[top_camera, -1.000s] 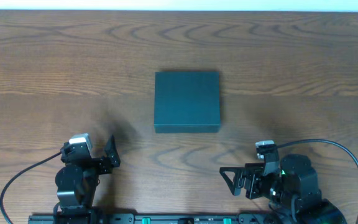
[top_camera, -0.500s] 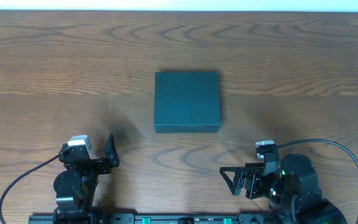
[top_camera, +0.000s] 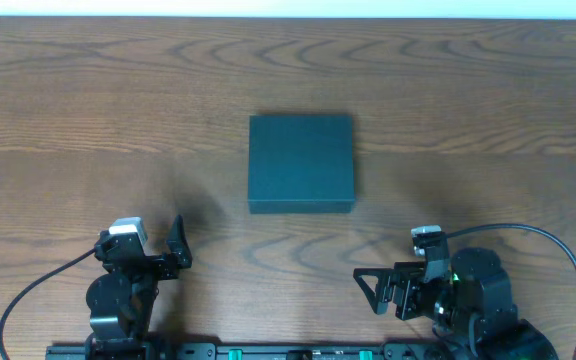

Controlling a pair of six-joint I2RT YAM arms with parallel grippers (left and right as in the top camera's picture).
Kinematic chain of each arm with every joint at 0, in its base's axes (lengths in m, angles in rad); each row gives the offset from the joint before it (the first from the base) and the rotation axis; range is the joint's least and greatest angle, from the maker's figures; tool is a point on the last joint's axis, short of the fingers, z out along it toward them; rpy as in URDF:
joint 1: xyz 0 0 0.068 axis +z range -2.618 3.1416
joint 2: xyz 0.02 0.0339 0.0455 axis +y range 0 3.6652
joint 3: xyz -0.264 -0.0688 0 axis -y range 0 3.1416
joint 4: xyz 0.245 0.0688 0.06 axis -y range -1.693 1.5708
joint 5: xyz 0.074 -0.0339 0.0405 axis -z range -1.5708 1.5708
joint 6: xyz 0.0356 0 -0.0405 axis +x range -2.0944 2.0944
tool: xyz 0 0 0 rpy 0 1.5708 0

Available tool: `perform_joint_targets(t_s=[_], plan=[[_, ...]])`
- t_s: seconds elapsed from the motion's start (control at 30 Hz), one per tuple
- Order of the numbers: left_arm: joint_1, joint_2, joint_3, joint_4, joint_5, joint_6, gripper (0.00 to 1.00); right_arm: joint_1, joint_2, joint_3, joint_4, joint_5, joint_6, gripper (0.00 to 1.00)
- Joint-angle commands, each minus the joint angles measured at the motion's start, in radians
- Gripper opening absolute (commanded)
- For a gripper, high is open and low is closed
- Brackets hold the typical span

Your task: Pack container

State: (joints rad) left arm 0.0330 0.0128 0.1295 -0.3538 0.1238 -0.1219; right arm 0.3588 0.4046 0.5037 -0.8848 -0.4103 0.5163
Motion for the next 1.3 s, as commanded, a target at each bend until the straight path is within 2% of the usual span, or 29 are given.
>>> perform_joint_targets(t_s=[0.0,0.23,0.3,0.5,0.63,0.87,1.27], plan=[[0.006,-0.009,-0.023,0.000,0.000,0.021,0.95,0.009,-0.004,-0.004,0.002,0.007,0.010,0.99],[0.006,-0.009,-0.023,0.000,0.000,0.021,0.95,0.009,-0.004,-0.004,0.002,0.017,-0.004,0.99],[0.006,-0.009,-0.023,0.000,0.000,0.022,0.95,0.008,-0.006,-0.006,0.003,0.112,-0.101,0.99],[0.006,-0.009,-0.023,0.000,0.000,0.021,0.95,0.001,-0.106,-0.063,0.055,0.357,-0.262,0.99],[0.006,-0.009,-0.023,0.000,0.000,0.021,0.95,-0.006,-0.218,-0.155,0.122,0.430,-0.267,0.99],[0.006,-0.009,-0.023,0.000,0.000,0.021,0.95,-0.045,-0.391,-0.287,0.157,0.429,-0.262,0.99],[0.006,-0.009,-0.023,0.000,0.000,0.021,0.95,-0.044,-0.399,-0.345,0.163,0.399,-0.237,0.99]])
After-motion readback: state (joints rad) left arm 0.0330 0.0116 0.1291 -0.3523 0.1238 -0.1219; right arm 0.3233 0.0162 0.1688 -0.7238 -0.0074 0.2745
